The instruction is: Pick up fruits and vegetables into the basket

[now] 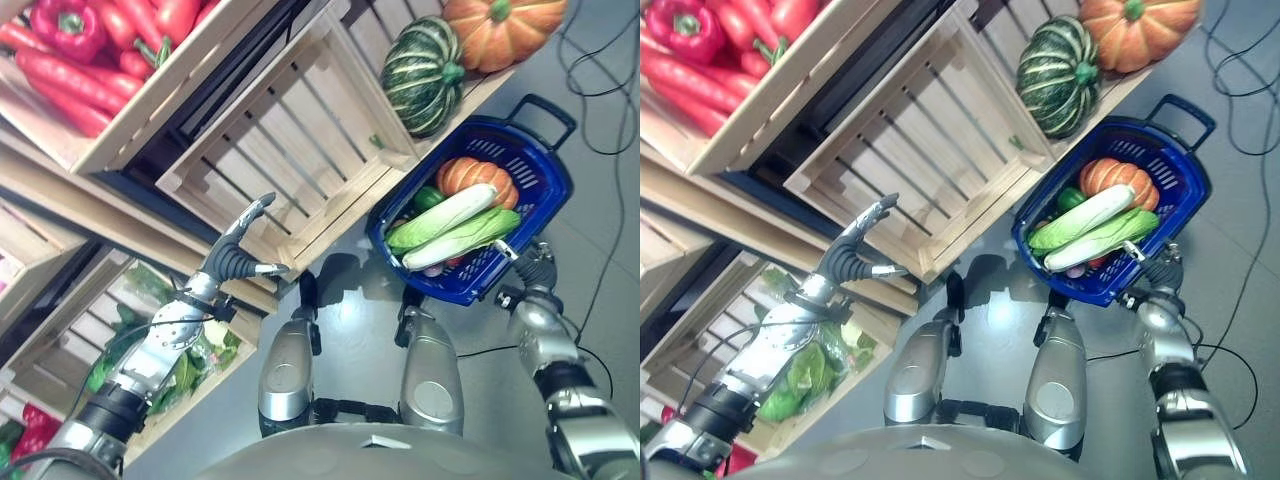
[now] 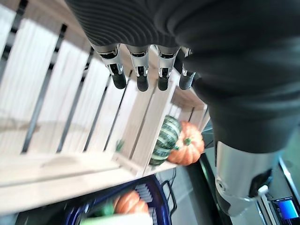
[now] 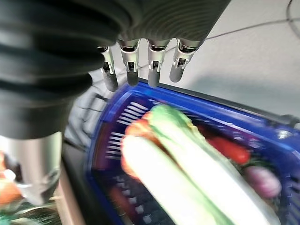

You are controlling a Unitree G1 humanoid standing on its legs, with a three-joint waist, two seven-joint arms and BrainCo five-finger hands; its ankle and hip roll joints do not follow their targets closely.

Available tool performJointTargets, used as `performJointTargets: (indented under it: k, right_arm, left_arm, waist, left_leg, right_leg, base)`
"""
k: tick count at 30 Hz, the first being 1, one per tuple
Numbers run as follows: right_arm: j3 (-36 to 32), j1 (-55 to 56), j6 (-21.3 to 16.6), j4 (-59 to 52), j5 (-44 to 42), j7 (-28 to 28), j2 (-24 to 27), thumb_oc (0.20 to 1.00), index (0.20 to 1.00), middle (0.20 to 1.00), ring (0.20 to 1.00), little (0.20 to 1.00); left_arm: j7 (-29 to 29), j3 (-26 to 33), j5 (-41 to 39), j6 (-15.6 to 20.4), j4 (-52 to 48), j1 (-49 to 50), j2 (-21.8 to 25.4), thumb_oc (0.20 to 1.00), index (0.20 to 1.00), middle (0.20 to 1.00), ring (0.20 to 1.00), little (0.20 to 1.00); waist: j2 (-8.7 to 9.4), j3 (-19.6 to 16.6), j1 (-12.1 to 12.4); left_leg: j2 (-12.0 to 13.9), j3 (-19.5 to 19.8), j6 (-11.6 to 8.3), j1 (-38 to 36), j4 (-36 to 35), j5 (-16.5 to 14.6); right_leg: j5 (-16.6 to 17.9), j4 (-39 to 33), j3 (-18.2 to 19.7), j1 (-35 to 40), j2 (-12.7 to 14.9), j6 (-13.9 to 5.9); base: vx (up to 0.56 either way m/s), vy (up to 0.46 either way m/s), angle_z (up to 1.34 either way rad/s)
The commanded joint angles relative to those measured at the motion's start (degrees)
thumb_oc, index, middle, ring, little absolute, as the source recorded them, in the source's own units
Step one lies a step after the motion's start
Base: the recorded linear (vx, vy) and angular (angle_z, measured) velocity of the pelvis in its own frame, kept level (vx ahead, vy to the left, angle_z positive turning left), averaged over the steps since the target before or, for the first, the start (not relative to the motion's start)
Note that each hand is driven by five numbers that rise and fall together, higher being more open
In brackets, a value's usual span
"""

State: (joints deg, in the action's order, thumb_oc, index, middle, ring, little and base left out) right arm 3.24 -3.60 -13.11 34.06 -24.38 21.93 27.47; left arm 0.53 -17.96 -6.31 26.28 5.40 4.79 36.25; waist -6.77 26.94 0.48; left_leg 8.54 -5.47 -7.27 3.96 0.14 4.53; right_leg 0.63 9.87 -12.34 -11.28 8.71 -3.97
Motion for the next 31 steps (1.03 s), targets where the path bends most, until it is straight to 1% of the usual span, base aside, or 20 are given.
performJointTargets:
  k: [1, 3, 5, 6, 8, 9, 10, 12, 14, 15, 16, 17, 19, 20, 22, 24, 25, 26, 28, 31]
  right_arm:
    - [0.24, 5.96, -6.38, -5.93, 4.5, -2.87, -0.71, 1.0, 1.0, 1.0, 1.0, 1.0]
    - [0.72, 8.65, -7.46, -8.03, 6.98, -5.16, -1.57, 1.0, 1.0, 1.0, 1.0, 1.0]
    - [1.58, 11.28, -6.93, -10.51, 7.38, -7.36, -2.25, 1.0, 1.0, 1.0, 1.0, 1.0]
    - [2.13, 12.66, -6.98, -11.17, 8.61, -9.96, -2.68, 1.0, 1.0, 1.0, 1.0, 1.0]
    - [3.5, 13.11, -6.78, -11.1, 11.73, -11.06, -2.46, 1.0, 1.0, 1.0, 1.0, 1.0]
    - [4.72, 13.08, -5.85, -10.87, 11.18, -12.26, -2.05, 1.0, 1.0, 1.0, 1.0, 1.0]
    - [6.62, 13.3, -3.34, -10.4, 10.08, -15.43, -2.23, 1.0, 1.0, 1.0, 1.0, 1.0]
    - [8.95, 13.2, -0.23, -8.38, 11.17, -18.42, -2.59, 1.0, 1.0, 1.0, 1.0, 1.0]
    - [10.47, 12.87, 1.54, -6.82, 11.61, -20.13, -3.05, 1.0, 1.0, 1.0, 1.0, 1.0]
    - [12.31, 12.09, 4.1, -3.38, 13.06, -20.94, -4.21, 1.0, 1.0, 1.0, 1.0, 1.0]
    - [12.58, 11.85, 4.8, -2.82, 13.02, -21.25, -4.4, 1.0, 1.0, 1.0, 1.0, 1.0]
    - [14.17, 10.88, 6.07, 1.38, 12.45, -23.1, -5.73, 1.0, 1.0, 1.0, 1.0, 1.0]
    - [15.44, 9.26, 9.43, 6.8, 11.05, -24.83, -7.86, 1.0, 1.0, 1.0, 1.0, 1.0]
    - [15.56, 8.97, 10.26, 7.45, 10.64, -25.33, -8.15, 1.0, 1.0, 1.0, 1.0, 1.0]
    - [16.24, 7.01, 12.97, 14.68, 9.09, -27.25, -10.58, 1.0, 1.0, 1.0, 1.0, 1.0]
    - [16.38, 6.07, 15.03, 18.14, 8.33, -30.05, -11.62, 1.0, 1.0, 1.0, 1.0, 1.0]
    - [16.28, 5.38, 16.98, 21.98, 5.66, -34.44, -12.64, 1.0, 1.0, 1.0, 1.0, 1.0]
    - [15.99, 5.01, 19.28, 24.39, 4.63, -38.28, -13.37, 1.0, 1.0, 1.0, 1.0, 1.0]
    - [15.43, 4.19, 19.15, 28.25, 5.06, -41.05, -14.01, 1.0, 1.0, 1.0, 1.0, 1.0]
    - [15.53, 3.04, 18.39, 30.95, 6.74, -42.66, -13.58, 1.0, 1.0, 1.0, 1.0, 1.0]
  left_arm:
    - [-6.17, 2.62, -4.6, 1.06, 1.5, 6.03, -0.3, 1.0, 1.0, 1.0, 1.0, 1.0]
    - [-9.94, 2.96, -6.45, -0.37, 4.09, 7.57, -1.71, 1.0, 1.0, 1.0, 1.0, 1.0]
    - [-12.31, 3.17, -7.77, -1.43, 6.63, 8.85, -3.14, 1.0, 1.0, 1.0, 1.0, 1.0]
    - [-13.97, 3.19, -7.76, -2.37, 8.78, 9.38, -4.2, 1.0, 1.0, 1.0, 1.0, 1.0]
    - [-15.73, 2.69, -7.16, -2.42, 10.7, 9.2, -4.6, 1.0, 1.0, 1.0, 1.0, 1.0]
    - [-16.18, 2.03, -6.13, -2.33, 12.15, 8.92, -4.77, 1.0, 1.0, 1.0, 1.0, 1.0]
    - [-16.53, 1.13, -5.08, -2.13, 14.5, 8.35, -4.93, 1.0, 1.0, 1.0, 1.0, 1.0]
    - [-17.71, 0.39, -5.8, -3.13, 17.65, 7.45, -5.62, 1.0, 1.0, 1.0, 1.0, 1.0]
    - [-19.5, 0.07, -6.98, -4.22, 20.04, 6.68, -6.35, 1.0, 1.0, 1.0, 1.0, 1.0]
    - [-21.51, -0.41, -7.12, -5.3, 23.98, 5.67, -7.95, 1.0, 1.0, 1.0, 1.0, 1.0]
    - [-21.72, -0.49, -6.9, -5.38, 24.61, 5.42, -8.22, 1.0, 1.0, 1.0, 1.0, 1.0]
    - [-21.77, -1.32, -4.76, -5.44, 28.51, 4.09, -9.56, 1.0, 1.0, 1.0, 1.0, 1.0]
    - [-23.45, -2.41, -3.19, -7.55, 33.68, 2.23, -11.43, 1.0, 1.0, 1.0, 1.0, 1.0]
    - [-23.68, -2.54, -3.01, -7.68, 34.47, 1.88, -11.8, 1.0, 1.0, 1.0, 1.0, 1.0]
    - [-25.62, -3.64, -2.46, -10.61, 40.27, -0.39, -14.14, 1.0, 1.0, 1.0, 1.0, 1.0]
    - [-27.32, -3.97, -2.41, -11.95, 43.06, -1.48, -15.39, 1.0, 1.0, 1.0, 1.0, 1.0]
    - [-29.38, -4.11, -2.23, -14.11, 45.68, -2.3, -16.75, 1.0, 1.0, 1.0, 1.0, 1.0]
    - [-31.18, -4.11, -2.23, -15.07, 47.48, -2.63, -17.66, 1.0, 1.0, 1.0, 1.0, 1.0]
    - [-33.01, -3.53, -2.25, -16.17, 49.72, -3.35, -18.94, 1.0, 1.0, 1.0, 1.0, 1.0]
    - [-33.61, -3.99, -0.21, -14.47, 51.04, -4.21, -19.3, 1.0, 1.0, 1.0, 1.0, 1.0]
  waist:
    - [4.53, -7.29, -0.67]
    - [5.13, -9.61, -1.06]
    - [5.64, -11.73, -1.29]
    - [5.98, -12.98, -1.39]
    - [6.22, -14.04, -1.41]
    - [6.38, -14.64, -1.46]
    - [6.65, -15.6, -1.62]
    - [6.82, -16.56, -1.59]
    - [6.9, -16.99, -1.56]
    - [7.06, -17.62, -1.34]
    - [7.08, -17.66, -1.32]
    - [7.08, -18.19, -1.2]
    - [7.09, -18.62, -1.06]
    - [7.07, -18.62, -1.07]
    - [6.94, -19.23, -1.02]
    - [6.84, -19.36, -1.05]
    - [6.68, -19.6, -0.95]
    - [6.56, -19.81, -0.83]
    - [6.37, -20.07, -0.59]
    - [6.36, -20.32, -0.4]
  left_leg:
    - [-0.53, 0.7, 2.23, 0.9, 0.62, -3.1]
    - [-0.53, 0.06, 2.21, -0.68, -0.14, -3.39]
    - [-0.46, -0.62, 2.26, -2.3, -0.92, -3.67]
    - [-0.46, -1.0, 2.26, -3.23, -1.35, -3.93]
    - [-0.44, -1.35, 2.18, -4.12, -1.79, -4.1]
    - [-0.44, -1.61, 2.16, -4.72, -2.04, -4.17]
    - [-0.46, -2.16, 2.11, -5.61, -2.41, -4.4]
    - [-0.5, -2.62, 2.09, -6.6, -2.86, -4.64]
    - [-0.63, -2.79, 2.1, -7.16, -3.16, -4.69]
    - [-0.84, -3.04, 2.11, -7.76, -3.28, -4.86]
    - [-0.9, -3.04, 2.14, -7.86, -3.3, -4.9]
    - [-1.04, -3.28, 2.26, -8.28, -3.35, -5.03]
    - [-1.25, -3.43, 2.36, -8.82, -3.51, -5.09]
    - [-1.3, -3.45, 2.39, -8.93, -3.58, -5.08]
    - [-1.53, -3.79, 2.54, -9.65, -4.07, -5.15]
    - [-1.62, -3.9, 2.57, -9.85, -4.14, -5.17]
    - [-1.65, -4.0, 2.64, -10.1, -4.14, -5.22]
    - [-1.72, -4.04, 2.69, -10.32, -4.18, -5.24]
    - [-1.81, -4.04, 2.8, -10.69, -4.18, -5.4]
    - [-1.88, -4.19, 2.88, -11.2, -4.04, -5.75]
  right_leg:
    - [-4.06, -0.92, 1.0, 5.47, 1.08, -3.89]
    - [-3.72, -2.12, 1.16, 6.91, 1.19, -4.38]
    - [-3.43, -3.21, 1.12, 8.38, 1.4, -4.78]
    - [-3.29, -3.86, 0.98, 9.27, 1.59, -5.05]
    - [-3.16, -4.44, 0.76, 10.13, 1.82, -5.27]
    - [-2.92, -4.94, 0.6, 10.75, 1.98, -5.45]
    - [-2.7, -5.62, 0.48, 11.59, 2.2, -5.69]
    - [-2.4, -6.47, -0.02, 12.62, 2.59, -5.89]
    - [-2.14, -7.04, -0.29, 13.26, 2.73, -6.0]
    - [-1.72, -7.78, -0.79, 14.05, 2.99, -6.18]
    - [-1.62, -7.96, -0.85, 14.2, 3.03, -6.21]
    - [-1.31, -8.47, -1.11, 14.72, 3.15, -6.23]
    - [-0.85, -9.19, -1.66, 15.34, 3.22, -6.22]
    - [-0.76, -9.31, -1.74, 15.44, 3.21, -6.22]
    - [-0.43, -10.16, -2.3, 16.21, 3.1, -6.18]
    - [-0.2, -10.46, -2.58, 16.44, 3.1, -6.15]
    - [-0.14, -10.73, -2.82, 16.78, 3.06, -6.02]
    - [-0.1, -10.95, -3.06, 17.05, 3.02, -5.91]
    - [-0.05, -11.27, -3.33, 17.52, 2.97, -5.8]
    - [-0.17, -11.47, -3.56, 18.03, 2.79, -5.63]
  base:
    - [0.14, 0.111, -0.2]
    - [0.15, 0.12, -0.18]
    - [0.16, 0.124, -0.13]
    - [0.12, 0.099, -0.09]
    - [0.08, 0.083, -0.05]
    - [0.05, 0.118, -0.02]
    - [0.04, 0.132, -0.01]
    - [0.01, 0.112, -0.02]
    - [0.0, 0.065, -0.01]
    - [0.0, 0.045, 0.0]
    - [-0.01, 0.067, 0.0]
    - [-0.01, 0.05, 0.0]
    - [-0.01, 0.049, 0.01]
    - [-0.02, 0.045, -0.02]
    - [-0.02, 0.044, -0.03]
    - [-0.02, 0.037, -0.04]
    - [0.0, 0.043, -0.09]
    - [0.01, 0.046, -0.08]
    - [0.02, 0.034, 0.0]
    - [0.0, 0.0, 0.0]
